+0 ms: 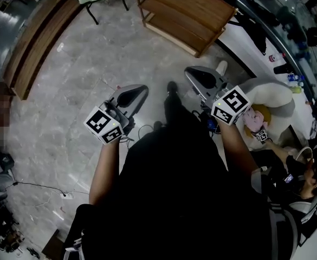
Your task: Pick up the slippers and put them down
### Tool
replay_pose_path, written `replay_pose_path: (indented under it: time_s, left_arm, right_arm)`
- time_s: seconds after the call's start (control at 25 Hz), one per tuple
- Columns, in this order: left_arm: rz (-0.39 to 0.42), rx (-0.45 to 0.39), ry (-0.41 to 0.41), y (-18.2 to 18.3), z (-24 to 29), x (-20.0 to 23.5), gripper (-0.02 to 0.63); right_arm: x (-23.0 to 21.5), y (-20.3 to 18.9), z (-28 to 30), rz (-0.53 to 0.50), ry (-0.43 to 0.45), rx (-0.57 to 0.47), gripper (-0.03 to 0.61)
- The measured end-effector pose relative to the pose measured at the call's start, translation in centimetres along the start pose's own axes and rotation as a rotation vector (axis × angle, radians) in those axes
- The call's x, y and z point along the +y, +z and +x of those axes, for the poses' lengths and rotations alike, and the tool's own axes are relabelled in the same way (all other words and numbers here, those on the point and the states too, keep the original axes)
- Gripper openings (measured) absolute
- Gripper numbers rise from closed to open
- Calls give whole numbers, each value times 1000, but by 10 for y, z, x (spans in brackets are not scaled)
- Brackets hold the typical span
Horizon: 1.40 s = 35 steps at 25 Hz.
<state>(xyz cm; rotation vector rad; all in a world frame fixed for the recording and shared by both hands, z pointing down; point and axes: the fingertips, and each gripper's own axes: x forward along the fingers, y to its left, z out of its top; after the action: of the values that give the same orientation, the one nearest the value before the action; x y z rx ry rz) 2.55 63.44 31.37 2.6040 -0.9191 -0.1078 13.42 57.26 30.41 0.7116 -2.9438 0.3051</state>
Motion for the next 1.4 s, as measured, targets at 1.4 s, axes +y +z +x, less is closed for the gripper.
replay_pose_path:
  time_s: [1.4]
  left_arm:
    - [-74,30,102,141,198,399,14]
  right_arm:
    - [-350,60,247,95,-14,80,31]
